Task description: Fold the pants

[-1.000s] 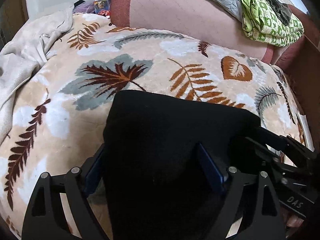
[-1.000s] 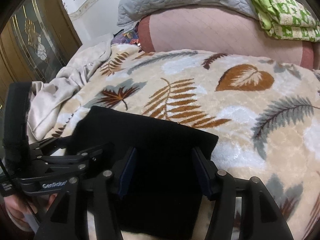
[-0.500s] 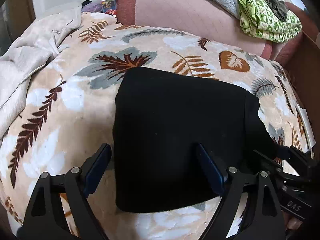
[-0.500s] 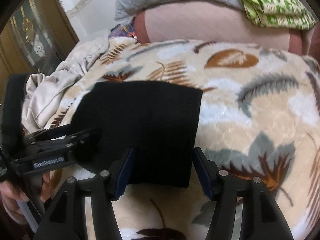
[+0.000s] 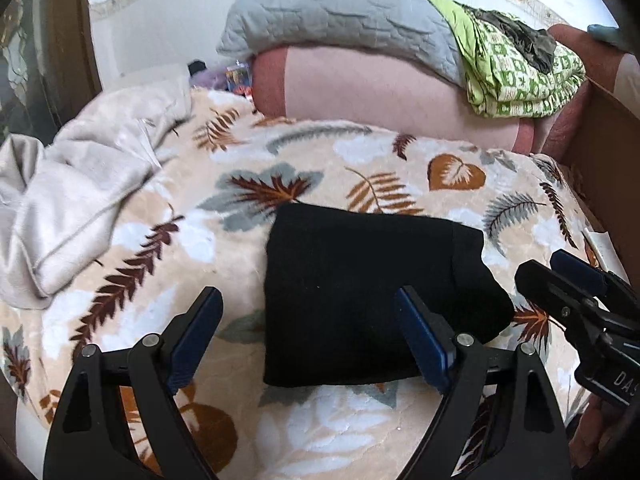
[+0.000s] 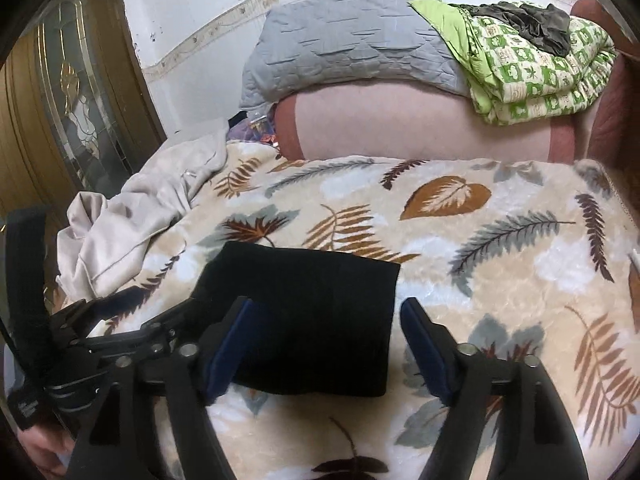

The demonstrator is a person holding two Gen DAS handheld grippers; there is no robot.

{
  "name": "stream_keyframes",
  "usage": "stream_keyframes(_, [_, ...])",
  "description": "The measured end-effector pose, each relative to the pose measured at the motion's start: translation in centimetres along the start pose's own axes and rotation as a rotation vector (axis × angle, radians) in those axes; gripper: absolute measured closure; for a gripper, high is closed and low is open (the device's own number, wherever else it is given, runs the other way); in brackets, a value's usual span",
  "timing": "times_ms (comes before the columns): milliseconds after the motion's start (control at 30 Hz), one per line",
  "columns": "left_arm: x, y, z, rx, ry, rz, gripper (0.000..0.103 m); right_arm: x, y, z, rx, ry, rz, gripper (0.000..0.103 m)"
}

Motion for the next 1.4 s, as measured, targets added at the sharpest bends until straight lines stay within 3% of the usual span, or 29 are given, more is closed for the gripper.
stream_keyframes(533, [-1.4, -2.4, -0.8, 0.049, -0.038, 0.02, 0.015, -1.2, -0.8, -0.8, 0.018, -0.01, -0.024, 0.021])
stream_keyframes(1400, [-0.7, -2.3, -0.8, 0.049, -0.025, 0.033, 0.015, -0.6, -0.6, -1.2, 0.009, -0.021, -0.024, 0.021])
Point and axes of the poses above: each gripper's, at about its wrist camera, not at the fingertips, and y roughly the way its jaws point, x to its right, z to its top, the point moved 3 cm from there along y, roughly the way its jaws point, and after that the axes turned 7 degrees about -x, right-handed, at the moved point
